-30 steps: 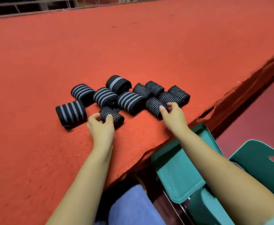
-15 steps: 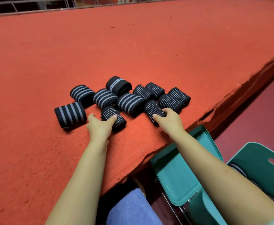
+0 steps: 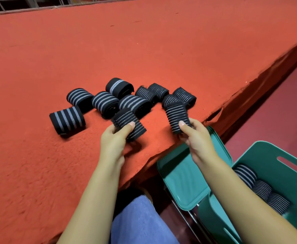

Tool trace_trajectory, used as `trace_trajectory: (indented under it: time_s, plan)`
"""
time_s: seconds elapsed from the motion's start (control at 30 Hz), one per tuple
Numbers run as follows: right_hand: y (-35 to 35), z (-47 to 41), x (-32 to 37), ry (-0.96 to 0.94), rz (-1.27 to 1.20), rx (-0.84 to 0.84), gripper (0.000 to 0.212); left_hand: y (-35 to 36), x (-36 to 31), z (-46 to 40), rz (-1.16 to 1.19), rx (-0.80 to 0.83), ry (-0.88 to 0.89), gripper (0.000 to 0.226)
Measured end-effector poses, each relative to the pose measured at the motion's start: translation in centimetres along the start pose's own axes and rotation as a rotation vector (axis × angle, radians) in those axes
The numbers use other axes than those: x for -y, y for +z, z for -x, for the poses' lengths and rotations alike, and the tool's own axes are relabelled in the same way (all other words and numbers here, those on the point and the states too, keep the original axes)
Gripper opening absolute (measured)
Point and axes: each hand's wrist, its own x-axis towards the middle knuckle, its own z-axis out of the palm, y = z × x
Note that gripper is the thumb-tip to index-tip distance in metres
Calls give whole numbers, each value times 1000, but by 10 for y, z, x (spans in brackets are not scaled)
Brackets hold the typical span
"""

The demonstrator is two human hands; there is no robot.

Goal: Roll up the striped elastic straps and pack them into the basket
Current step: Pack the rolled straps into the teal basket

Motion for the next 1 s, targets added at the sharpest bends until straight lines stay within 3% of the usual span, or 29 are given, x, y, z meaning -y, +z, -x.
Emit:
trace_trajectory:
  time_s: [0.27, 0.43, 0.53, 0.63, 0.8, 0.9, 1.0]
  plan:
    - [-124, 55, -27, 72, -45, -319, 11, 75, 53, 68, -33, 407, -148, 17]
    - [-209, 68, -63, 501, -285, -694, 20, 110, 84, 96, -72, 524, -241, 31]
    - [-229, 65, -85, 721, -427, -881, 26, 123, 96, 110, -118, 575, -283, 27]
    - [-230, 56, -119, 839, -419, -899, 28, 128, 102, 113, -146, 583, -302, 32]
    - [-223, 36, -158, 864, -409, -913, 26, 129, 101, 112, -170, 590, -307, 29]
    - [-219, 28, -168, 851, -339, -883, 10, 129, 102, 114, -190, 617, -314, 29]
    - [-218, 26, -183, 729, -245, -861, 30, 127, 104, 114, -217, 629, -321, 30]
